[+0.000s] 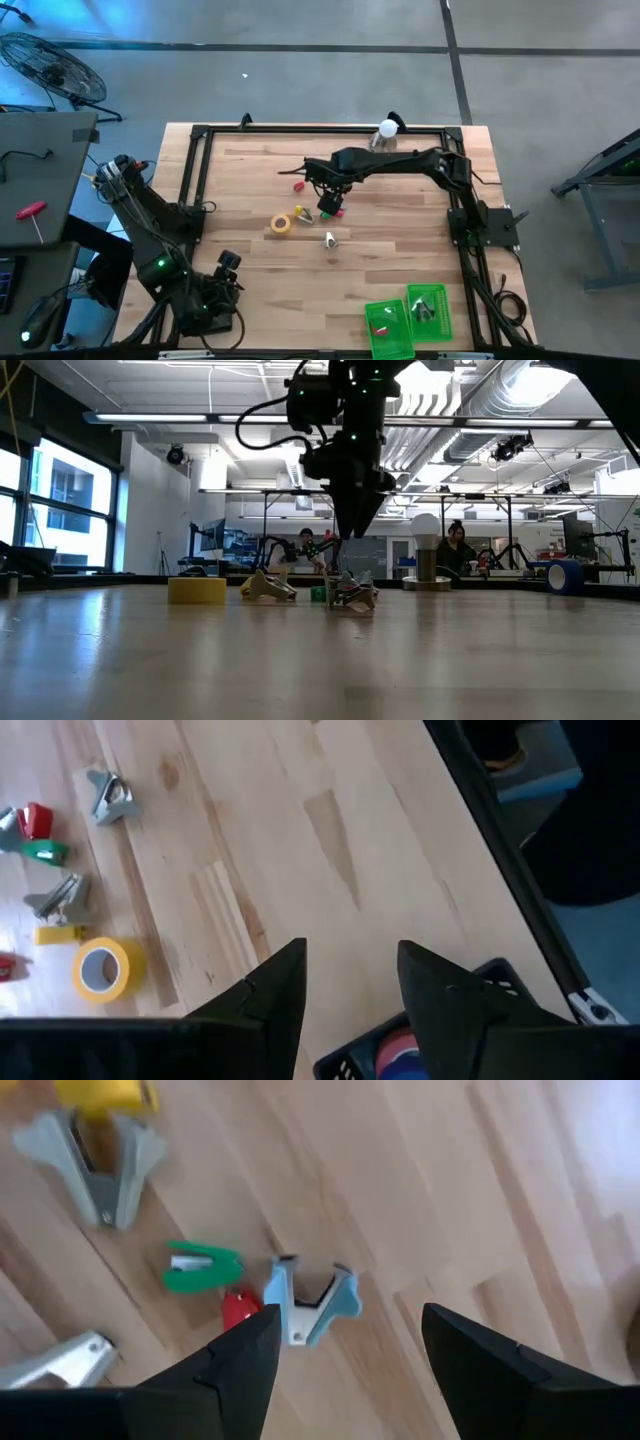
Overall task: Pick and place Stapler, Stapler remover, tape
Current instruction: Put the blue staple remover into the right green bin
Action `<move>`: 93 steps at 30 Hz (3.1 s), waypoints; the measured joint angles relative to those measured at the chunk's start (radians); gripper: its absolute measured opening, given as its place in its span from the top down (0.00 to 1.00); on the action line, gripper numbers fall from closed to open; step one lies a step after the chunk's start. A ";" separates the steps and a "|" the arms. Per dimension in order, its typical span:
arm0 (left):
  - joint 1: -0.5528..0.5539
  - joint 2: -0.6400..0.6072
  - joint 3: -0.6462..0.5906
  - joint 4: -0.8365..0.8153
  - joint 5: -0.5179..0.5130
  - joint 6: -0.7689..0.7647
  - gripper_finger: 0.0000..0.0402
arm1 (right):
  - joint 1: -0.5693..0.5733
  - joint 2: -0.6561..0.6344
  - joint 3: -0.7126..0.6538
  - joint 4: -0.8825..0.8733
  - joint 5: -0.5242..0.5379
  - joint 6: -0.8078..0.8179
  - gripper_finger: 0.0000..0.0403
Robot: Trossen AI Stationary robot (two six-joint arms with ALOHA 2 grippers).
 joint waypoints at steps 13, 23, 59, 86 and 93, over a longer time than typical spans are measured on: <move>0.001 0.000 -0.002 0.002 -0.027 -0.060 0.62 | -0.021 0.002 -0.155 0.070 -0.048 0.007 0.41; 0.002 0.000 -0.002 -0.005 -0.076 -0.024 0.62 | -0.060 0.001 -0.180 0.165 -0.091 0.028 0.41; 0.002 0.000 -0.002 0.000 -0.088 -0.020 0.62 | -0.069 0.000 -0.180 0.171 -0.077 0.078 0.56; 0.002 0.000 -0.002 0.004 -0.088 -0.022 0.62 | -0.075 -0.007 -0.300 0.296 -0.166 0.077 0.64; 0.002 0.000 -0.002 0.002 -0.108 -0.015 0.62 | -0.072 -0.007 -0.345 0.419 -0.164 0.025 0.75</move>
